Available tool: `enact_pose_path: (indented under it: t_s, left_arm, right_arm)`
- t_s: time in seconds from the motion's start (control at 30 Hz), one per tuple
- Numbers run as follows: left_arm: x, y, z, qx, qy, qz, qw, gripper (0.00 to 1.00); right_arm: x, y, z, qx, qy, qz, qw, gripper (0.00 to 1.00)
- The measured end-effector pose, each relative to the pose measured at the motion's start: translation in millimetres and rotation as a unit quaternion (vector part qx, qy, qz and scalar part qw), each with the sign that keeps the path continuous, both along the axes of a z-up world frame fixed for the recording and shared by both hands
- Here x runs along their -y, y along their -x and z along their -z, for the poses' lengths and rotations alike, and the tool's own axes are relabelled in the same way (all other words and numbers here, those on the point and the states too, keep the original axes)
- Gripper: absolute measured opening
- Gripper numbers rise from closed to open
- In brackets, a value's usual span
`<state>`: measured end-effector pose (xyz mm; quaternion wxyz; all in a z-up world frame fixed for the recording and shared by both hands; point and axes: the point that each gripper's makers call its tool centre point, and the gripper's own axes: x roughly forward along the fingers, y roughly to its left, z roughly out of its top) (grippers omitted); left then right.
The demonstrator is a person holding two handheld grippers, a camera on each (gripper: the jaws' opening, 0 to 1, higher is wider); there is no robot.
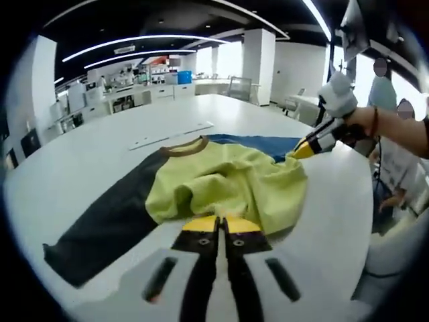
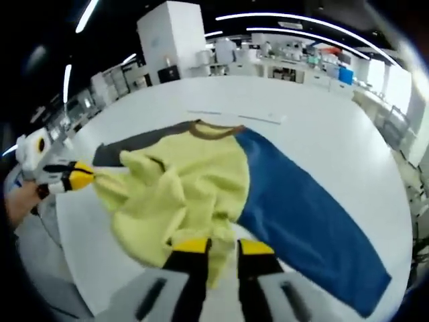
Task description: Fold the garment on the visible template until the final outline fits inside the template.
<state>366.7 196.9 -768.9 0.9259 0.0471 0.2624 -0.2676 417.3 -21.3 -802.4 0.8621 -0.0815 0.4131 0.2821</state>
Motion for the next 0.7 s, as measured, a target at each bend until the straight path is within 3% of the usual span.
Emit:
enact_pose_path:
  t_s: [0.1, 0.3, 0.5, 0.7]
  left_arm:
    - [-0.6, -0.2, -0.2, 0.001, -0.001, -0.006, 1.0000, 0.00]
    - [-2.9, 0.4, 0.6, -0.002, 0.002, -0.015, 0.9999, 0.00]
    - [-4.5, 1.5, 4.1, -0.008, 0.001, -0.019, 0.9998, 0.00]
    - [-6.3, 4.4, 3.0, -0.007, -0.002, -0.019, 0.9998, 0.00]
  right_arm:
    - [6.8, 13.0, 3.0, -0.008, 0.026, -0.007, 0.9996, 0.18]
    - [11.2, 26.6, 8.6, -0.013, 0.021, 0.001, 0.9997, 0.20]
    - [13.1, 26.6, 33.8, -0.033, 0.027, 0.016, 0.9989, 0.17]
    - [3.0, 33.1, 43.3, -0.042, 0.027, 0.018, 0.9986, 0.12]
